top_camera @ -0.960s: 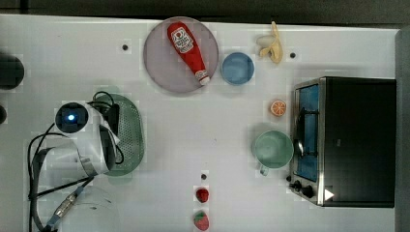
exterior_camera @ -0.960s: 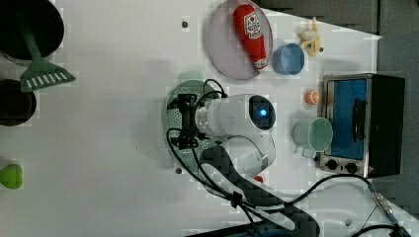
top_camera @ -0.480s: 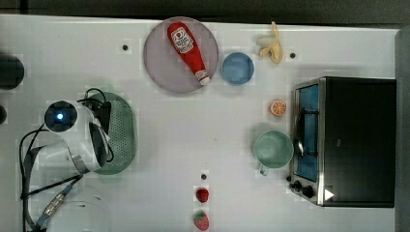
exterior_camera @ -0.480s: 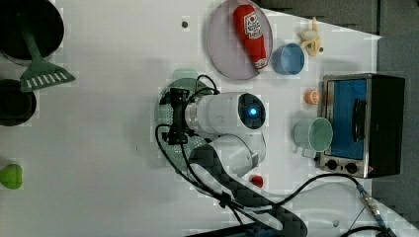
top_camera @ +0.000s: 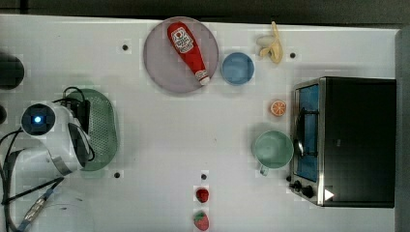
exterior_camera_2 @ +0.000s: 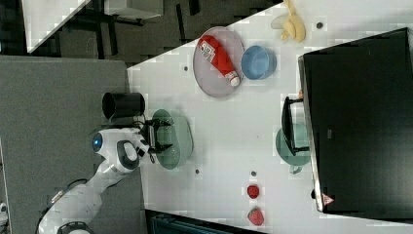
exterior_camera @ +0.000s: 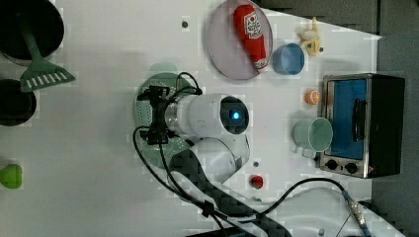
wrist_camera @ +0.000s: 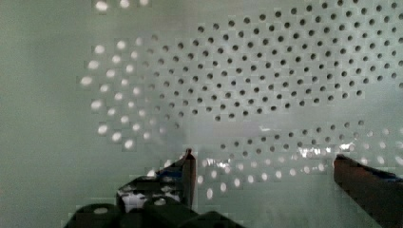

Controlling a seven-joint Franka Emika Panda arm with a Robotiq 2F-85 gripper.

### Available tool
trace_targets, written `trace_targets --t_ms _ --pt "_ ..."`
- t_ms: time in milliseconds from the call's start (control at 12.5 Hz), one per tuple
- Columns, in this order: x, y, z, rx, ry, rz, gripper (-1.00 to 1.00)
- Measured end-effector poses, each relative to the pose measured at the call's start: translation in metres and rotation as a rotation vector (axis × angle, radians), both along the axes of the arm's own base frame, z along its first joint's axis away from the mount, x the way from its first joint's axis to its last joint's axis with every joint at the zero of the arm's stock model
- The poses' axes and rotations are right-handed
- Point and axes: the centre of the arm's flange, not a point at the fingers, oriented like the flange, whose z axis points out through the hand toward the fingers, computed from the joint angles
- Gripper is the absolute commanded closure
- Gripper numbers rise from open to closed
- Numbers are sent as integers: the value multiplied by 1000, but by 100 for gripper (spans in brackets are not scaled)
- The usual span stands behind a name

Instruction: Drag strainer right to left.

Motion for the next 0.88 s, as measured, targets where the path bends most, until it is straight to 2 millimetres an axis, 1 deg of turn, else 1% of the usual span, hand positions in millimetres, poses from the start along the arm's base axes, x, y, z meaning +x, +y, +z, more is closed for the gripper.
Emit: trace_targets --t_ms 80,240,320,400,480,560,640,720,800,880 --pt "-2 4 3 1 -5 7 -100" --pt "-10 7 5 -27 22 43 -100" --pt "-14 1 8 -60 82 75 -100" --pt "-14 -9 17 -92 122 132 -100" --pt "-14 -24 35 -106 142 189 -100" --pt "-13 -41 63 -112 173 254 -100" --pt "-6 -57 100 -107 177 319 -100" --pt "6 -79 144 -96 148 378 -100" --pt "21 -104 199 -73 90 422 -100" --pt "39 -137 258 -69 2 454 -100"
